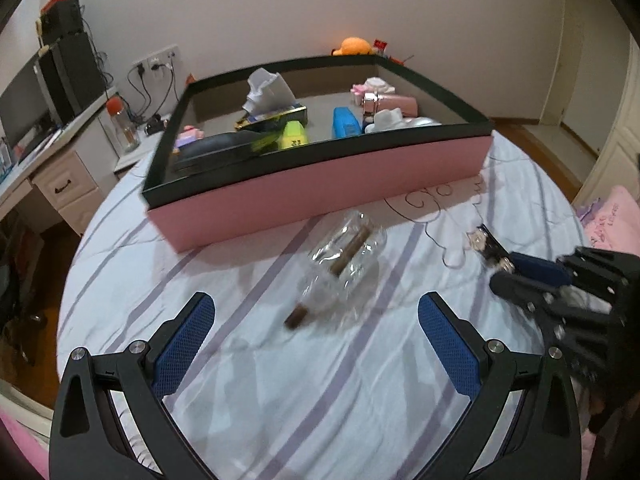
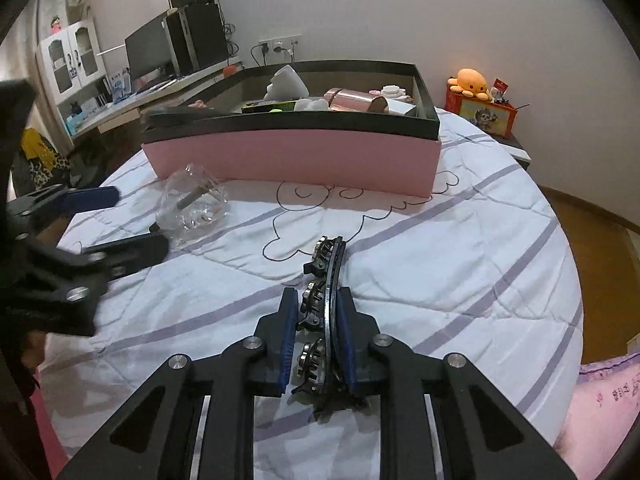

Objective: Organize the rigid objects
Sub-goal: 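Grasp the black beaded strap with the right gripper while the left gripper grasps the glass bottle, then carry the beaded strap and glass bottle into the pink box and release both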

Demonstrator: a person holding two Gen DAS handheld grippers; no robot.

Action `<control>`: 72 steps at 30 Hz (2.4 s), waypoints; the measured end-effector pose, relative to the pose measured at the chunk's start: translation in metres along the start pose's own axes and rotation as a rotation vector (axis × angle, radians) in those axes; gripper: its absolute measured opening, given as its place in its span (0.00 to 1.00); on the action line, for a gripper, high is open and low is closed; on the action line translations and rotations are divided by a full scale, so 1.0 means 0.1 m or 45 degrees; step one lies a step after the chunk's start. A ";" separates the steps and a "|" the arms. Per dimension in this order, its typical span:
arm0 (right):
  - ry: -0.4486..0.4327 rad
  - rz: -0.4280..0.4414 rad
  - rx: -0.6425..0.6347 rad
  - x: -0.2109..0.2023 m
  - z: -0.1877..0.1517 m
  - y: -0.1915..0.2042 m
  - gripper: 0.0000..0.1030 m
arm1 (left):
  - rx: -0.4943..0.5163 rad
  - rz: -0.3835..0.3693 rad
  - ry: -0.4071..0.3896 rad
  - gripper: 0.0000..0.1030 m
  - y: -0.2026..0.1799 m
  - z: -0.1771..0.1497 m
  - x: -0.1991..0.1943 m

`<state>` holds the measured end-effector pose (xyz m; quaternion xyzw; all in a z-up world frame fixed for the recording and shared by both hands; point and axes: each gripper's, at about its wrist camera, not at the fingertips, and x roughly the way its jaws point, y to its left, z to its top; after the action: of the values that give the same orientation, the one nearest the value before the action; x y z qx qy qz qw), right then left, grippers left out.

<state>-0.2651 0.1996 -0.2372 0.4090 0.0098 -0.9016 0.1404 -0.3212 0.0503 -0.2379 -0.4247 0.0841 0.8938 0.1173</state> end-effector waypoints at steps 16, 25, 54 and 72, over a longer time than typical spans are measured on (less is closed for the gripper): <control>-0.006 0.012 0.000 0.06 0.04 -0.01 0.19 | 0.108 -0.129 0.014 0.30 -0.14 0.06 0.19; -0.027 0.004 0.029 0.03 0.03 -0.01 0.19 | 0.067 -0.177 0.005 0.30 -0.03 -0.17 -0.08; -0.679 -0.033 -0.131 -1.56 0.50 0.83 0.19 | -0.013 0.026 -0.622 0.30 0.33 -0.05 -1.89; -0.567 -0.047 -0.173 -0.94 1.05 0.64 0.19 | 0.006 0.010 -0.501 0.31 0.57 0.71 -1.12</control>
<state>-0.2669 0.1471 -0.0917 0.1893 0.0465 -0.9693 0.1498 -0.3207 -0.0020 -0.1035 -0.2411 0.0634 0.9598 0.1291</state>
